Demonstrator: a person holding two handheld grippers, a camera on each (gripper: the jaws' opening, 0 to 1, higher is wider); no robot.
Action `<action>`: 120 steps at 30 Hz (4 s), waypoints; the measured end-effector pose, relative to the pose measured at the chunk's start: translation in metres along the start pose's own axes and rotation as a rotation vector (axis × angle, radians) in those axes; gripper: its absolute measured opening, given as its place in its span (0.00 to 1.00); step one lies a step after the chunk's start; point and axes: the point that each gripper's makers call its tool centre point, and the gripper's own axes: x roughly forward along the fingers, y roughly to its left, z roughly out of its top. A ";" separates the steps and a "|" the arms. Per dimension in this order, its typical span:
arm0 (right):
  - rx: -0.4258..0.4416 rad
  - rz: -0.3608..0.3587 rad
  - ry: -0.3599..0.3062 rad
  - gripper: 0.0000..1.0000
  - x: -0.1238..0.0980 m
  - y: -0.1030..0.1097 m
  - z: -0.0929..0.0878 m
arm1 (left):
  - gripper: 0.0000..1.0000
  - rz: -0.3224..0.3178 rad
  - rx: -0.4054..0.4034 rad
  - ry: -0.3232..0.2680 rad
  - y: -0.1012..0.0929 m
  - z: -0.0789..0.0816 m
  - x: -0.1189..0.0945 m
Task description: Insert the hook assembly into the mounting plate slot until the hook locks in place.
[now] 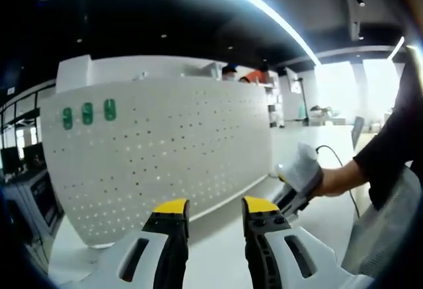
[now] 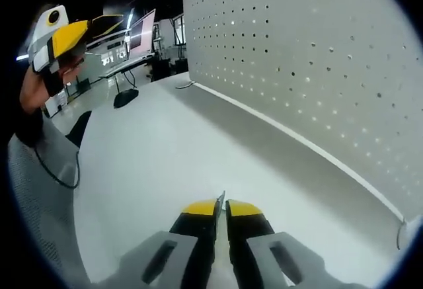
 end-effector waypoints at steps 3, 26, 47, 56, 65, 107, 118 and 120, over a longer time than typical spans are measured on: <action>0.019 -0.005 -0.015 0.05 -0.006 -0.002 -0.001 | 0.32 0.002 0.000 -0.001 0.000 0.000 0.000; 0.024 0.003 -0.020 0.06 -0.015 0.002 -0.008 | 0.31 -0.011 0.001 0.008 -0.003 -0.002 0.001; 0.046 0.000 0.007 0.01 -0.012 -0.002 -0.013 | 0.31 -0.019 0.003 0.010 -0.004 -0.002 0.002; 0.015 0.010 0.006 0.00 -0.012 0.003 -0.011 | 0.31 -0.019 0.003 0.012 -0.004 -0.002 0.002; -0.028 0.016 -0.015 0.00 -0.016 0.009 -0.001 | 0.30 -0.022 0.005 0.015 -0.005 -0.003 0.002; -0.327 0.293 -0.203 0.00 -0.076 0.089 0.084 | 0.26 -0.192 0.028 0.078 -0.043 -0.017 0.008; -0.371 0.381 -0.205 0.00 -0.092 0.099 0.086 | 0.18 -0.274 0.058 0.119 -0.061 -0.026 0.008; -0.375 0.396 -0.204 0.00 -0.093 0.101 0.085 | 0.18 -0.289 0.059 0.128 -0.064 -0.028 0.008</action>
